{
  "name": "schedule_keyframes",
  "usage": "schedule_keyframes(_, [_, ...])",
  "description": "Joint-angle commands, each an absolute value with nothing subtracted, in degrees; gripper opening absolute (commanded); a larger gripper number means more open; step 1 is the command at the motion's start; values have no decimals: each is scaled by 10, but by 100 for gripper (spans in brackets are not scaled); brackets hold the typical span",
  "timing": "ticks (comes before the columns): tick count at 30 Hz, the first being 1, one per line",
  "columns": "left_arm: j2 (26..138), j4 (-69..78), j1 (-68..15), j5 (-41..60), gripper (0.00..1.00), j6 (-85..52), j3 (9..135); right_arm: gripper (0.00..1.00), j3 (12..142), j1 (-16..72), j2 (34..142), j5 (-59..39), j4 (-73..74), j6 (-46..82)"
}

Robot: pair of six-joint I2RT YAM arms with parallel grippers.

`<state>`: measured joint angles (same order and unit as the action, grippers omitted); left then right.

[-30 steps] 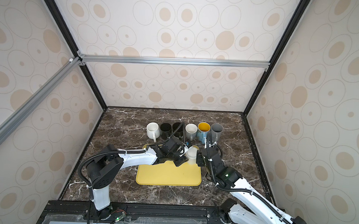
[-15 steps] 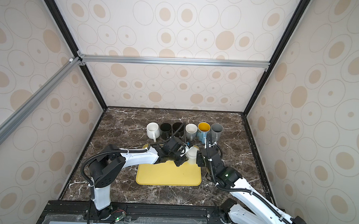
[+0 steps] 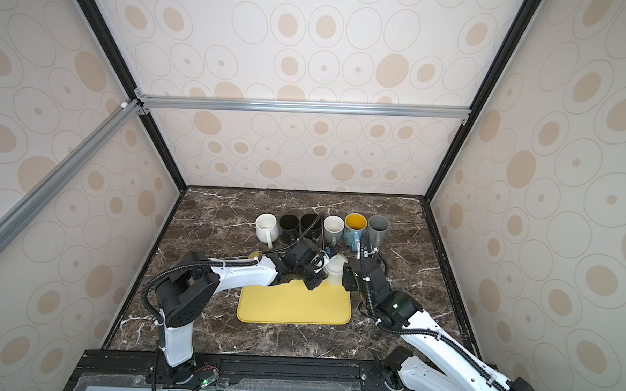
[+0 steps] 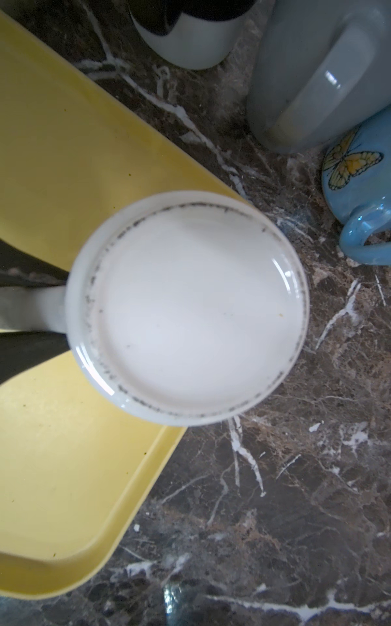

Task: Turn the mug right side up
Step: 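Grasp the upside-down red-lined white mug's handle with the left gripper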

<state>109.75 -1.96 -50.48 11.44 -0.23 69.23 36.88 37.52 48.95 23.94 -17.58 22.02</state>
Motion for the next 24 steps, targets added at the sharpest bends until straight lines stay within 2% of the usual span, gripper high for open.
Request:
schedule_keyframes(1, [1100, -23, -501, 99, 18, 2, 718, 65, 365, 372, 491, 236, -172, 227])
schedule_keyframes(9, [1091, -26, -502, 85, 0, 2, 719, 65, 363, 372, 489, 232, -171, 235])
schedule_keyframes(18, [1029, -5, -515, 33, 0, -5, 685, 64, 346, 372, 479, 221, -164, 262])
schedule_keyframes(24, [954, 15, -516, 31, 0, -42, 653, 64, 308, 372, 415, 220, -129, 285])
